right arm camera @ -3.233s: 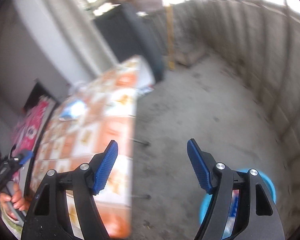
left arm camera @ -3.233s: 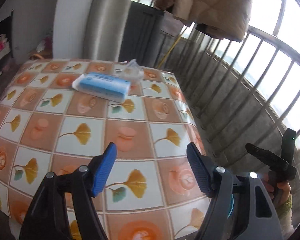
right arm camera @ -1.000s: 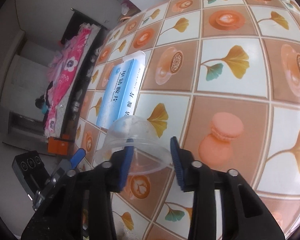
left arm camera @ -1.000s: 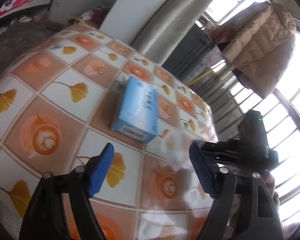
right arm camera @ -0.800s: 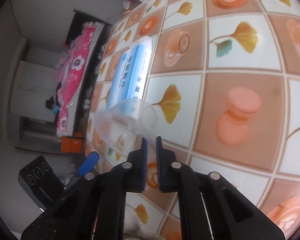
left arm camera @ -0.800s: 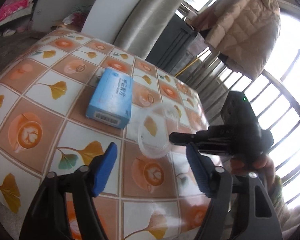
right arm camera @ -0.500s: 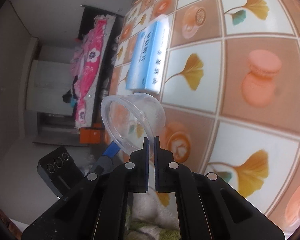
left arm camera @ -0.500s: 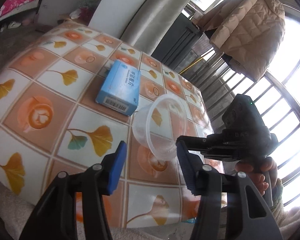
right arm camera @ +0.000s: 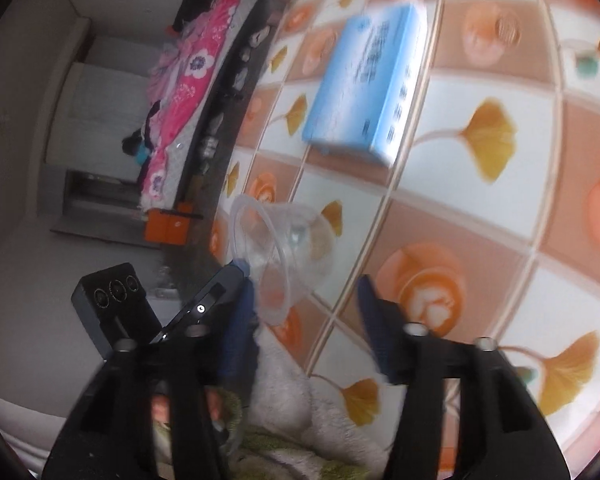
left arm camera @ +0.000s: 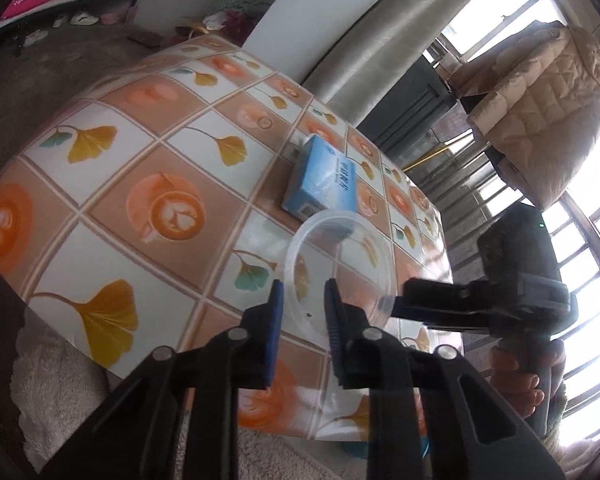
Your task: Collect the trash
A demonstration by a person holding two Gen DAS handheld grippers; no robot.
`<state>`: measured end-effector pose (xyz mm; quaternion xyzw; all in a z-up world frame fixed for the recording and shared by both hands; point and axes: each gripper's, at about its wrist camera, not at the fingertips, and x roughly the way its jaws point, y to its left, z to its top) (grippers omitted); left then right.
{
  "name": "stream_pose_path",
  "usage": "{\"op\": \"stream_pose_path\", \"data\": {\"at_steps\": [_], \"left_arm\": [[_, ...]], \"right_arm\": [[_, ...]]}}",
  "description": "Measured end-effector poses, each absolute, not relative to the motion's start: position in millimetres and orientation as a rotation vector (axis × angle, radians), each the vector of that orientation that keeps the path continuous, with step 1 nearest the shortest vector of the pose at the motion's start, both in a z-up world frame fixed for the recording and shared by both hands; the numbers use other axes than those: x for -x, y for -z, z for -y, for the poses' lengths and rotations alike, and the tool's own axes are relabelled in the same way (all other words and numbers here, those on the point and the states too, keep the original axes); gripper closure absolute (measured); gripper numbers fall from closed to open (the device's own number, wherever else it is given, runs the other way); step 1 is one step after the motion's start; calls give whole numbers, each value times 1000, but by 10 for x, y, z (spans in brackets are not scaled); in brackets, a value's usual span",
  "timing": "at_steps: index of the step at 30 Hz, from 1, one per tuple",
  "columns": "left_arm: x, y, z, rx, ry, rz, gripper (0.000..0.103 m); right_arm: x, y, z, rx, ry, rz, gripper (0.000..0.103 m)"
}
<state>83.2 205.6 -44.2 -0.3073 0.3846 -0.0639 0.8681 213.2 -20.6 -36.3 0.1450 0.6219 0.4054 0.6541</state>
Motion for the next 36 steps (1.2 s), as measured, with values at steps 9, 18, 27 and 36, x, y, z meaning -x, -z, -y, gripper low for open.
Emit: {"op": "stream_pose_path", "data": {"at_steps": [9, 18, 27, 36], "left_arm": [[-854, 456, -2122, 650, 137, -800, 93], [-833, 423, -2183, 659, 119, -782, 94], [-836, 379, -2182, 647, 117, -775, 94], [-844, 370, -2179, 649, 99, -766, 94]], "right_arm": [[-2471, 167, 129, -298, -785, -1245, 27], [-3005, 455, -551, -95, -605, -1213, 20], [-3087, 590, -600, 91, -602, -1156, 26], [-2811, 535, 311, 102, -625, -1163, 26]]}}
